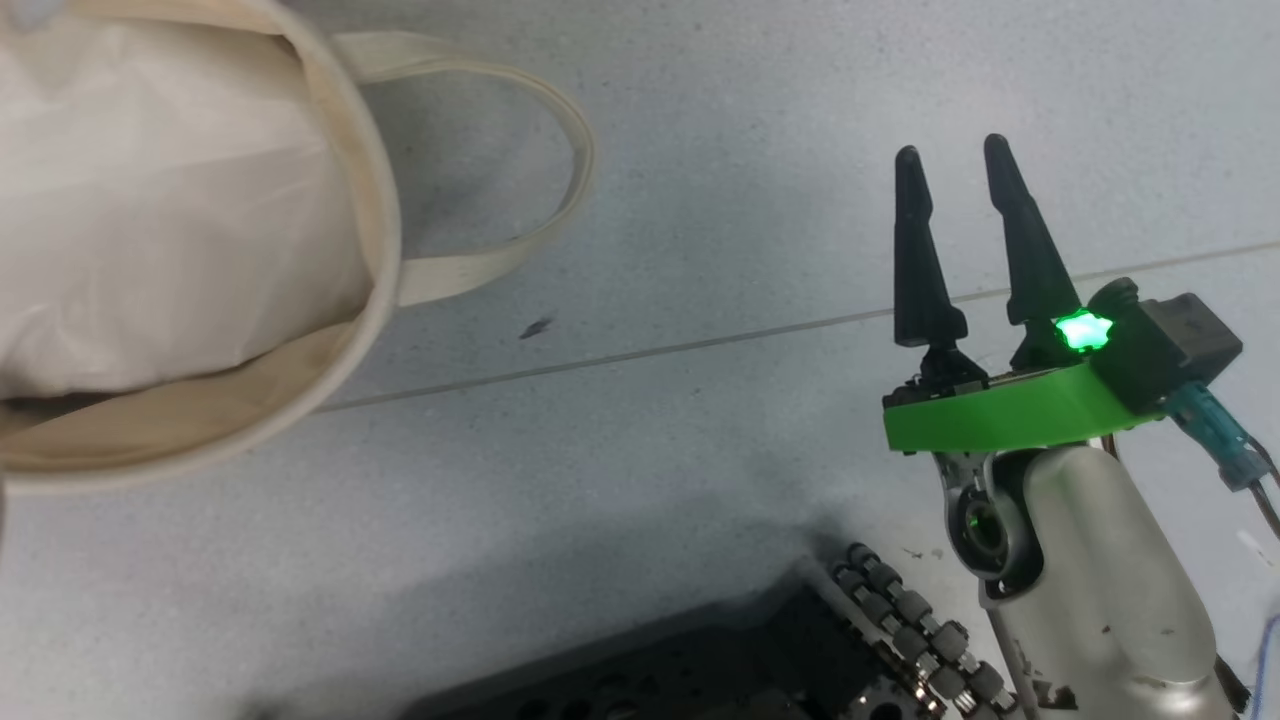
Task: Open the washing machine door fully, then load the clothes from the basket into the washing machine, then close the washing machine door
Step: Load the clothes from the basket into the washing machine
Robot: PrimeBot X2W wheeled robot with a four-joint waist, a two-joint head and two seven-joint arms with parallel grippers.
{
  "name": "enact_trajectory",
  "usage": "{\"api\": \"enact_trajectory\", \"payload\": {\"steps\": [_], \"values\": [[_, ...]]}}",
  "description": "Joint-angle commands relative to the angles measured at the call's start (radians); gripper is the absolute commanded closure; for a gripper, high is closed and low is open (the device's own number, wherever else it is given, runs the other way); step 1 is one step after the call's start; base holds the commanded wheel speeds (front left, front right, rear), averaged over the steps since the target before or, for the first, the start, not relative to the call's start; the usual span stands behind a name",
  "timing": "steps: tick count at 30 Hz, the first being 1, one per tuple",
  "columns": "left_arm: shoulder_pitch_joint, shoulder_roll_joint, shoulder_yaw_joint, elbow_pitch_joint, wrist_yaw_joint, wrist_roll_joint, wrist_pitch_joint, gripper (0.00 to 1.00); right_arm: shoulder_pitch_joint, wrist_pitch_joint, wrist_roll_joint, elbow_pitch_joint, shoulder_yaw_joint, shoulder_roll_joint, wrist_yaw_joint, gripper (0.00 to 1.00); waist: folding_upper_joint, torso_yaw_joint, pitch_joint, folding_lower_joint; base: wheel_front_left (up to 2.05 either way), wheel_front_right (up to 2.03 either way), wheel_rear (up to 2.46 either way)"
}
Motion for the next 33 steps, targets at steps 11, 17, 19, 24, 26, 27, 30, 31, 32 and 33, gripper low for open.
{"api": "enact_trajectory", "payload": {"steps": [11, 17, 19, 24, 26, 27, 30, 31, 32, 33], "values": [[0.318, -0.041, 0.024, -0.265, -0.035, -0.05, -0.003, 0.0, 0.045, -0.005, -0.042, 0.008, -0.001, 0.002, 0.0, 0.0, 0.0, 0.095, -0.134, -0.0001, 0.0, 0.0, 0.0], [0.545, -0.103, 0.016, -0.358, -0.064, -0.046, -0.003, 0.0, 0.069, -0.005, -0.071, 0.035, 0.003, 0.002, 0.0, 0.0, 0.0, 0.146, -0.25, -0.0001, 0.0, 0.0, 0.0], [0.628, -0.126, 0.017, -0.388, -0.07, -0.048, -0.003, 0.0, 0.079, -0.005, -0.075, 0.044, 0.004, 0.002, 0.0, 0.0, 0.0, 0.16, -0.297, -0.0001, 0.0, 0.0, 0.0], [0.848, -0.171, -0.008, -0.433, -0.09, -0.044, -0.003, 0.0, 0.114, -0.005, -0.084, 0.069, 0.009, 0.002, 0.0, 0.0, 0.0, 0.19, -0.421, -0.0001, 0.0, 0.0, 0.0], [0.929, -0.182, -0.016, -0.451, -0.09, -0.046, -0.003, 0.0, 0.133, -0.005, -0.087, 0.079, 0.007, 0.002, 0.0, 0.0, 0.0, 0.201, -0.47, -0.0001, 0.0, 0.0, 0.0], [0.968, -0.187, -0.015, -0.462, -0.086, -0.053, -0.003, 0.0, 0.143, -0.005, -0.088, 0.085, 0.005, 0.002, 0.0, 0.0, 0.0, 0.207, -0.494, -0.0001, 0.0, 0.0, 0.0], [1.082, -0.198, -0.007, -0.497, -0.075, -0.082, -0.003, 0.0, 0.18, -0.005, -0.09, 0.103, -0.001, 0.002, 0.0, 0.0, 0.0, 0.224, -0.562, -0.0001, 0.0, 0.0, 0.0], [1.12, -0.2, -0.006, -0.505, -0.071, -0.095, -0.003, 0.0, 0.193, -0.005, -0.091, 0.109, -0.002, 0.002, 0.0, 0.0, 0.0, 0.229, -0.585, -0.0001, 0.0, 0.0, 0.0], [1.157, -0.202, -0.008, -0.512, -0.069, -0.105, -0.003, 0.0, 0.205, -0.005, -0.09, 0.114, -0.002, 0.002, 0.0, 0.0, 0.0, 0.234, -0.606, -0.0001, 0.0, 0.0, 0.0], [1.192, -0.203, -0.01, -0.519, -0.065, -0.116, -0.003, 0.0, 0.218, -0.005, -0.089, 0.119, -0.002, 0.002, 0.0, 0.0, 0.0, 0.238, -0.627, -0.0001, 0.0, 0.0, 0.0]]}}
